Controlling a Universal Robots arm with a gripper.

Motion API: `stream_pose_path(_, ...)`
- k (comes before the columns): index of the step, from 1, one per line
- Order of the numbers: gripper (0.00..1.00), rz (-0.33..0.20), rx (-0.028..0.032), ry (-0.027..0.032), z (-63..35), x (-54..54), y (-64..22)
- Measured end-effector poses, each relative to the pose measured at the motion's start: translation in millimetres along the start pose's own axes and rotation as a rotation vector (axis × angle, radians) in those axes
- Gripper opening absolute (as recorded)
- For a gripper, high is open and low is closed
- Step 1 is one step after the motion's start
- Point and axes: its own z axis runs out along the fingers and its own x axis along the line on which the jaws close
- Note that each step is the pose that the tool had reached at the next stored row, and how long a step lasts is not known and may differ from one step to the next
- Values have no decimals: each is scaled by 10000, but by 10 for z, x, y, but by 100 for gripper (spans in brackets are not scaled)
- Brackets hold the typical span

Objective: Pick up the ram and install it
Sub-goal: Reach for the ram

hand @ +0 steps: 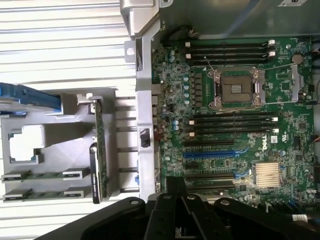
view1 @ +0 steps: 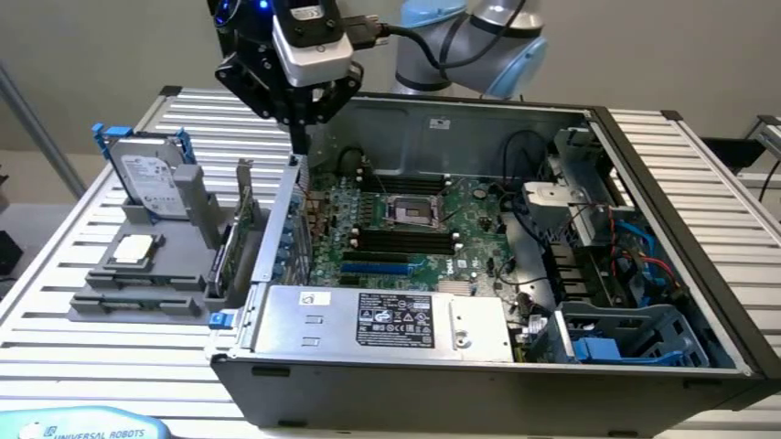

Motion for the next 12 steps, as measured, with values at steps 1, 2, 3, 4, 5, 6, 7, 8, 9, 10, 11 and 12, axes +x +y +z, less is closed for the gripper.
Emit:
stream_pose_path(1, 11, 0, 4, 0, 0, 38, -17)
stream_pose_path(2, 11, -1, 6, -1, 0, 76, -33)
stream_pose_path(3, 11, -1, 10, -1, -1, 115, -50)
stream_pose_path(4, 11, 0, 14, -1, -1, 153, -65)
stream_pose_path(5, 11, 0, 19, -1, -1, 192, -80)
stream_pose_path(6, 11, 0, 25, -1, -1, 233, -95)
stream_pose_path(7, 11, -1, 30, -2, -1, 271, -109)
stream_pose_path(8, 11, -2, 35, -2, -1, 311, -123)
stream_pose_path(9, 11, -2, 40, -3, -1, 351, -137)
stream_pose_path(10, 11, -1, 46, -3, -1, 392, -151)
stream_pose_path(11, 11, -1, 52, -4, -1, 436, -166)
stream_pose_path(12, 11, -1, 58, -4, -1, 476, -179)
